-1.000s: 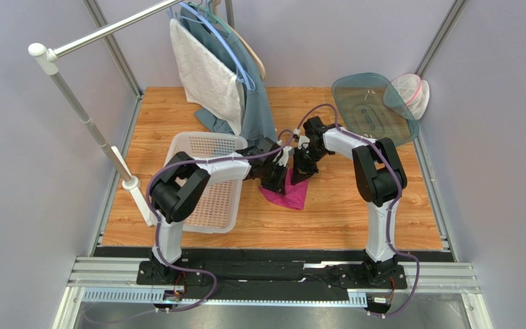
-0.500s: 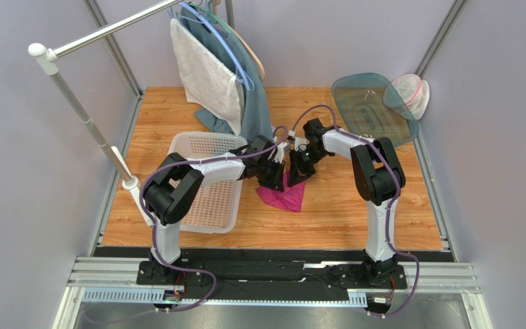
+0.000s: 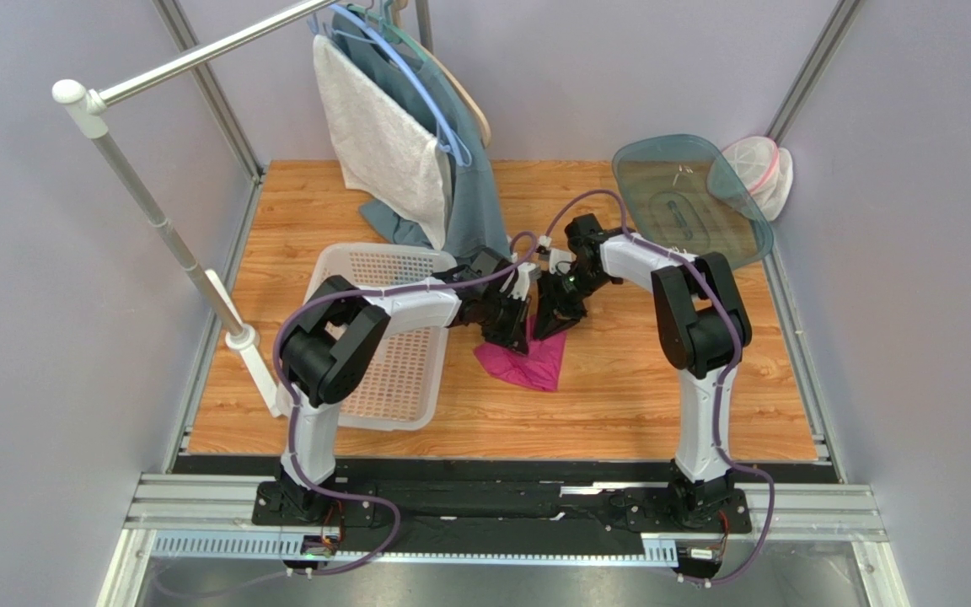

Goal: Place the utensils on the paper napkin and roll it up

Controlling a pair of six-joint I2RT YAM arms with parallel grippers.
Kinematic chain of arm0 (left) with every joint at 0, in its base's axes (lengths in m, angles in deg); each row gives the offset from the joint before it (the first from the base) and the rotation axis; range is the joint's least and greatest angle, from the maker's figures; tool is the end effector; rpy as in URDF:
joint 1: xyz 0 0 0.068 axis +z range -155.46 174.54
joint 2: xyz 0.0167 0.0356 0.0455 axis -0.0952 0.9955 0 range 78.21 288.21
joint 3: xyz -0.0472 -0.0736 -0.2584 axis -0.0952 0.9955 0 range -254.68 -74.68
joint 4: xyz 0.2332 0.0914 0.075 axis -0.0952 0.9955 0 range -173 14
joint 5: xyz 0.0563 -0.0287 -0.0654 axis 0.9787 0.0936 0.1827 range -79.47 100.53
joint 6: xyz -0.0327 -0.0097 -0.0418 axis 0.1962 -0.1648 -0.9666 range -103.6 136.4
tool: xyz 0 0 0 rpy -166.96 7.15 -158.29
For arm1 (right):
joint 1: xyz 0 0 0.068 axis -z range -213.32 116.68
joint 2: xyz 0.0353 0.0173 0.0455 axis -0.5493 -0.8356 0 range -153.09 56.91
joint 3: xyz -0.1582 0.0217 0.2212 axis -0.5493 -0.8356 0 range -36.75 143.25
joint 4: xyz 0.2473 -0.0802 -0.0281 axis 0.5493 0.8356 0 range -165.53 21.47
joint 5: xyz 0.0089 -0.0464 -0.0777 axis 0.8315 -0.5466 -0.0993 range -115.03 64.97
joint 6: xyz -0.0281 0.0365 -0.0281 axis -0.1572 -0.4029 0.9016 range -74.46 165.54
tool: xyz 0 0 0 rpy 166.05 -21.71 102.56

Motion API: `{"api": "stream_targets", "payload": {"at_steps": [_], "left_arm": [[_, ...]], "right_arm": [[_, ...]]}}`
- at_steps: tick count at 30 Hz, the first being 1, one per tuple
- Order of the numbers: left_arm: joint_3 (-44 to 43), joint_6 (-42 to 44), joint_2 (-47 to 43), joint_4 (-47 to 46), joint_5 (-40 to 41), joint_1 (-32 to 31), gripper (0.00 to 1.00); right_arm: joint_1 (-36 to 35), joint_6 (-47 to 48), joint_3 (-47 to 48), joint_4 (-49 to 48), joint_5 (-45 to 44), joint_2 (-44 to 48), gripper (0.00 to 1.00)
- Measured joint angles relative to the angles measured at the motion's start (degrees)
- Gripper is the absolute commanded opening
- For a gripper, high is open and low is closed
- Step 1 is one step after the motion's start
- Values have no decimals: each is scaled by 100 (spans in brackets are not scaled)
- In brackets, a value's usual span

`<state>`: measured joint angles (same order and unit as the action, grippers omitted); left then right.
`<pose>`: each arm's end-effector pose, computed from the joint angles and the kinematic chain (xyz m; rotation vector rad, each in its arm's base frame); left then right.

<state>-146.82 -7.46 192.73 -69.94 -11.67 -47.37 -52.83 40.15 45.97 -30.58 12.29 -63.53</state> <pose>0.2973 -0.2851 0.1447 0.5861 2.6405 -0.9006 0.3673 0.1531 0.1371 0.4261 -2.9219 -1.0142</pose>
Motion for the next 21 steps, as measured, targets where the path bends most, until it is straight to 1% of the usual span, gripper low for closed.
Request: {"api": "stream_targets", "payload": {"at_steps": [3,5,7,15,19,21], "left_arm": [[-85,-11,52,57,-35,0,0],[-122,-13,72,94,-44,0,0],[-136,-13,79,111,-46,0,0],[-136,-15,79,114,-46,0,0],[-133,-13,76,101,-48,0,4],[-85,-9,52,42,-66,0,5]], "right_arm": [[63,-103,-4,33,-68,120,21],[90,-164,-7,35,-116,210,17],[105,-236,-7,33,-186,275,15],[116,-404,-66,-17,-605,240,12],[144,-428,-57,-22,-586,160,10],[149,-428,-57,-22,-577,146,9]]}}
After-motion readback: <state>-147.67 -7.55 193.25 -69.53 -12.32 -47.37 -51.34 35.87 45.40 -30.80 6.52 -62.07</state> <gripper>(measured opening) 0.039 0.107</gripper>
